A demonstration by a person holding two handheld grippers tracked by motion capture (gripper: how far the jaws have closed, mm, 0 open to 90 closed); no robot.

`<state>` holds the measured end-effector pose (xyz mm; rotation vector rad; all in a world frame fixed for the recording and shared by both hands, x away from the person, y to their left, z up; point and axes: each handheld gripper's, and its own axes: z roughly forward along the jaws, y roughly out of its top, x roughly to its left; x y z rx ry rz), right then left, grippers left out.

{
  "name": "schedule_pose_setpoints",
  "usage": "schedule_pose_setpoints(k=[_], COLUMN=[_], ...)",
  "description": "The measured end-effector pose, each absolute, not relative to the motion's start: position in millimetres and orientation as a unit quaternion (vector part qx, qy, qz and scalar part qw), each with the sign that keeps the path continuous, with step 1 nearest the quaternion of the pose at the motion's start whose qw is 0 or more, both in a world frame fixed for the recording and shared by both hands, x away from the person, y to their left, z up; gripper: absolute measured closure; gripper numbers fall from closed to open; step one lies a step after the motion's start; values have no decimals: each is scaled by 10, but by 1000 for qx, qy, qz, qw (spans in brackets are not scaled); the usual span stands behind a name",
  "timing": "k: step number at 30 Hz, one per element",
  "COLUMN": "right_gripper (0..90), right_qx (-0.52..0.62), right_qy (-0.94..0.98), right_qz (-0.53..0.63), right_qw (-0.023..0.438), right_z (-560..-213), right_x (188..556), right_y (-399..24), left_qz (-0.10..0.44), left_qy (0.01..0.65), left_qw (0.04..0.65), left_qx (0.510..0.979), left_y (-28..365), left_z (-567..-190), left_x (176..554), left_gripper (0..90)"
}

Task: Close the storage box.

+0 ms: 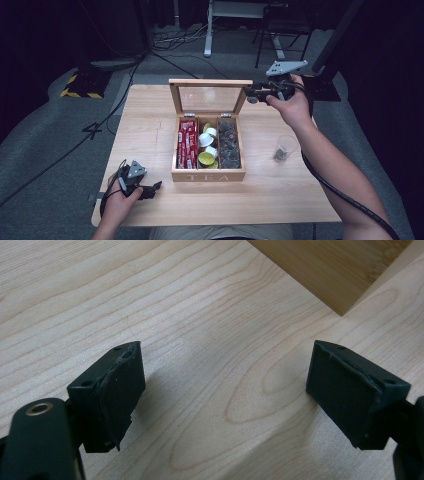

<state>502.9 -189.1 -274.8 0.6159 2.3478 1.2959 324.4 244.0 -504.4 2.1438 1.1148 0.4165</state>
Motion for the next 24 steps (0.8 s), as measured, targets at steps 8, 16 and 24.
schedule_pose_setpoints(k=[8,16,24], right_gripper=[662,653,645], right_qx=[208,202,191], right_qy=[837,840,846], right_qz=[470,470,463], right_qw=[187,180,183], right_z=[-2872,-3016,-3114], right_x=[4737,4545,4422], right_y=[-1951,-1981,-1983], left_qz=[160,159,157], left_qy=[427,427,427], left_qw=[336,337,336], left_qx=[824,824,824], left_y=[2431,2415,2403], left_z=[-5040,-5041,-5041], left_x=[3248,3252,3252], left_gripper=[160,158,158])
